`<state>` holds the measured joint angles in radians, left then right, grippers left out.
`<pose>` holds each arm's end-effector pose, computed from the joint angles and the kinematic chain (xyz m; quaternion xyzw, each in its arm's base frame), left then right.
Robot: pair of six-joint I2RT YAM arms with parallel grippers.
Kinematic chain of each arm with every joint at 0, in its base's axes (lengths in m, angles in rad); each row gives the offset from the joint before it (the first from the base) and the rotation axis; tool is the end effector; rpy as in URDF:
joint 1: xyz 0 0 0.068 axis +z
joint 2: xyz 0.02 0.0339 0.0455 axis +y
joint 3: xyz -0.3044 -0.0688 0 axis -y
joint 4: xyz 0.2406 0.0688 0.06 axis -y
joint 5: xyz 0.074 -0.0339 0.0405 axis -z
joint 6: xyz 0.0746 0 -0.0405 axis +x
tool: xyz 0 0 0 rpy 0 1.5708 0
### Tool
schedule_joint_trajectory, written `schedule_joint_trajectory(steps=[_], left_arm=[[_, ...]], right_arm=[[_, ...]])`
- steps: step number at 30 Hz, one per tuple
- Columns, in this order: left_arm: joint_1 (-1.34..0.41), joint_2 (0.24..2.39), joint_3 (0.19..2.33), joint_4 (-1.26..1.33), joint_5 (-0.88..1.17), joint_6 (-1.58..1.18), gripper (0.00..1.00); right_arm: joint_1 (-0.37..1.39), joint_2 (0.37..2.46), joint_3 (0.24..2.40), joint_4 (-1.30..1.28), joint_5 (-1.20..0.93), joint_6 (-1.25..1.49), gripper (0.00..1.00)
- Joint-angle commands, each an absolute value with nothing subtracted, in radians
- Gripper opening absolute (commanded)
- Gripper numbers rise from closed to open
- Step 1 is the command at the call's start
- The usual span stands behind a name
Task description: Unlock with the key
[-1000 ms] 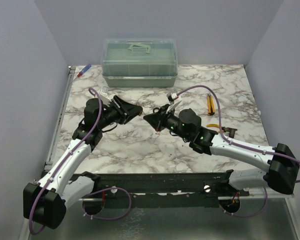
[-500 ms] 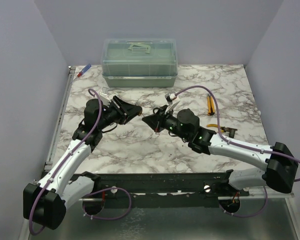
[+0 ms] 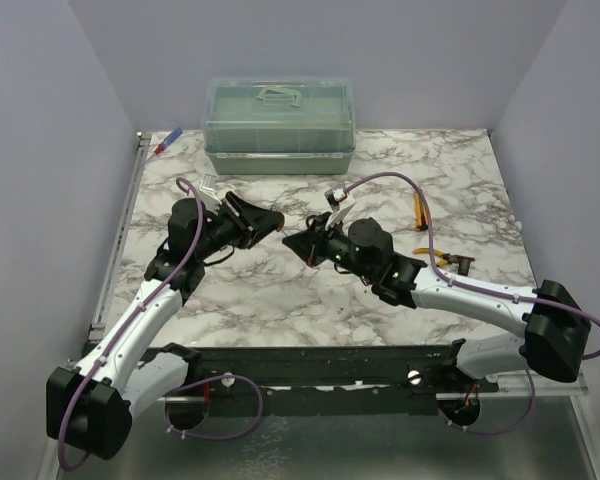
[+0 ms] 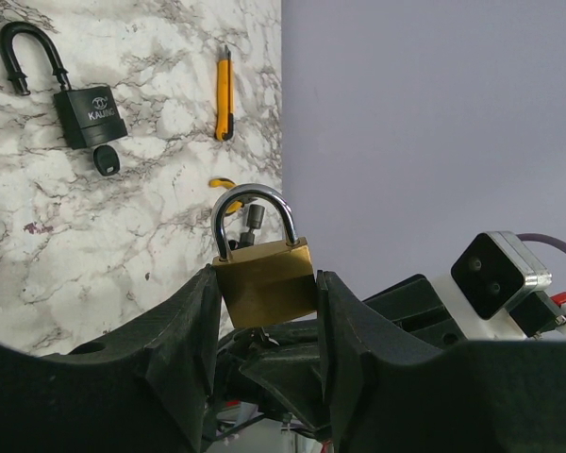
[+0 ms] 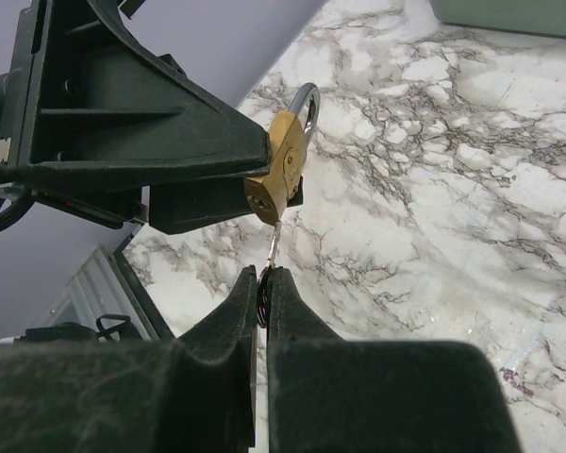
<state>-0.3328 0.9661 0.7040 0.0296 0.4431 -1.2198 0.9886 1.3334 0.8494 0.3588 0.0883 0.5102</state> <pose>0.2093 -0.1062 0.3270 -0.2052 0.7496 -0.5470 0.3110 0.1905 0.2774 0.3320 -0.1491 0.7348 0.4259 0.5063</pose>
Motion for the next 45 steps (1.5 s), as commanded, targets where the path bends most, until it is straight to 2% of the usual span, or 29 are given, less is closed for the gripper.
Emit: schedule_joint_trajectory(steps=[1,27,45], left_arm=[[-0.327,0.936,0.689,0.084,0.431,-1.234,0.00],[-0.328,0.936,0.662,0.106,0.411,-1.233,0.00],[-0.327,0.916,0.649,0.114,0.387,-1.243,0.00]], right_arm=[[0.989,1.341,0.886,0.384,0.083,0.488,0.00],[0.989,1.336,0.895,0.403,0.022,0.491,0.00],[0.989,1.366,0.893,0.379,0.072,0.524,0.00]])
